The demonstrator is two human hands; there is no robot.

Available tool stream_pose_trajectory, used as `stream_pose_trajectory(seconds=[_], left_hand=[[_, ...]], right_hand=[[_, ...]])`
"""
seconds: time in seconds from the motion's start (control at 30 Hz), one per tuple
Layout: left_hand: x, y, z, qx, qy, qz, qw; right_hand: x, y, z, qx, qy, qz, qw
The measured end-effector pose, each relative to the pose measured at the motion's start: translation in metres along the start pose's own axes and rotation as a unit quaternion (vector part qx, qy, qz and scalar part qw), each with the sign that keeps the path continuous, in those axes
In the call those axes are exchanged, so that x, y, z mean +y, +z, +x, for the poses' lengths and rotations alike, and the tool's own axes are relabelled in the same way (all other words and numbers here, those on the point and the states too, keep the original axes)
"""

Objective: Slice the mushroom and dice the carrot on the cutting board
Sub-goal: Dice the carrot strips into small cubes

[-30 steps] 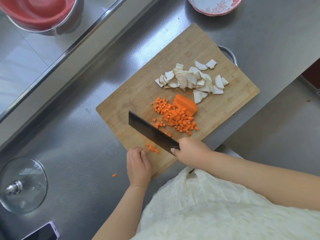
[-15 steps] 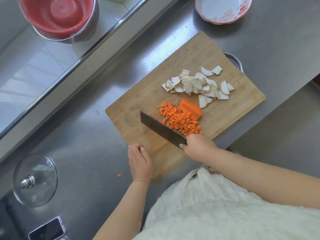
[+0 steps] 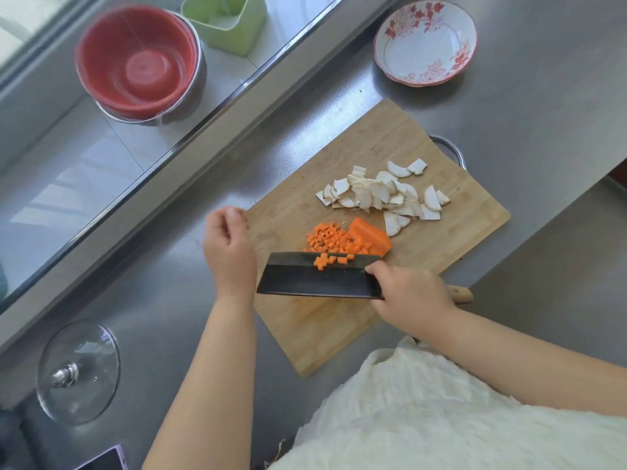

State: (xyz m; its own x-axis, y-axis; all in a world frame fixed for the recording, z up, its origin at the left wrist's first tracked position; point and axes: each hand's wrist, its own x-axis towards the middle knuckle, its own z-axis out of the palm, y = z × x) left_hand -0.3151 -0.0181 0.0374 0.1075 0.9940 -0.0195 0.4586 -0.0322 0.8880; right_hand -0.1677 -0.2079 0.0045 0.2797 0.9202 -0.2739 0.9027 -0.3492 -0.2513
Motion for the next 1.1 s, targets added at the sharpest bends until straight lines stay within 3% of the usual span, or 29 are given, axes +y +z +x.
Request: stream_pose_trajectory(seconds=[0.07, 0.13, 0.2, 0.23, 0.37, 0.53, 0.63, 0.73, 0.9, 1.0, 1.07, 1.1], left_hand=[[0.021, 0.007, -0.006, -0.216, -0.018, 0.07, 0.974], [0.024, 0.018, -0.017, -0.403, -0.032, 0.225, 0.886], [0.011, 0.03, -0.03, -0.47, -0.002, 0.349, 0.811], [0.003, 0.035, -0.034, -0.47, 0.014, 0.368, 0.802], [-0.015, 0.049, -0.037, -0.464, -0.006, 0.332, 0.822], [0.002, 0.055, -0.035, -0.356, -0.049, 0.26, 0.896], [0.016, 0.057, -0.038, -0.431, -0.098, 0.255, 0.86], [0.019, 0.067, -0.045, -0.483, -0.089, 0.299, 0.818], [0.01, 0.086, -0.045, -0.412, -0.052, 0.305, 0.857], [0.014, 0.086, -0.044, -0.346, -0.022, 0.264, 0.9], [0.018, 0.08, -0.044, -0.344, -0.063, 0.213, 0.912], [0.02, 0.078, -0.044, -0.372, -0.091, 0.197, 0.902]], right_hand=[[0.003, 0.004, 0.001, 0.033, -0.015, -0.032, 0.999], [0.007, 0.011, 0.001, 0.054, -0.024, -0.034, 0.998], [0.01, 0.013, 0.001, 0.063, -0.038, -0.035, 0.997], [0.012, 0.014, -0.001, 0.069, -0.048, -0.037, 0.996], [0.019, 0.014, -0.005, 0.068, -0.081, -0.045, 0.993], [0.028, 0.014, -0.002, 0.076, -0.098, -0.045, 0.991], [0.035, 0.011, 0.0, 0.07, -0.1, -0.043, 0.992], [0.039, 0.007, 0.002, 0.069, -0.118, -0.051, 0.989], [0.047, 0.005, 0.008, 0.075, -0.149, -0.056, 0.984], [0.051, 0.003, 0.013, 0.085, -0.157, -0.056, 0.982], [0.052, 0.002, 0.016, 0.09, -0.158, -0.056, 0.982], [0.053, 0.001, 0.017, 0.091, -0.158, -0.056, 0.982]])
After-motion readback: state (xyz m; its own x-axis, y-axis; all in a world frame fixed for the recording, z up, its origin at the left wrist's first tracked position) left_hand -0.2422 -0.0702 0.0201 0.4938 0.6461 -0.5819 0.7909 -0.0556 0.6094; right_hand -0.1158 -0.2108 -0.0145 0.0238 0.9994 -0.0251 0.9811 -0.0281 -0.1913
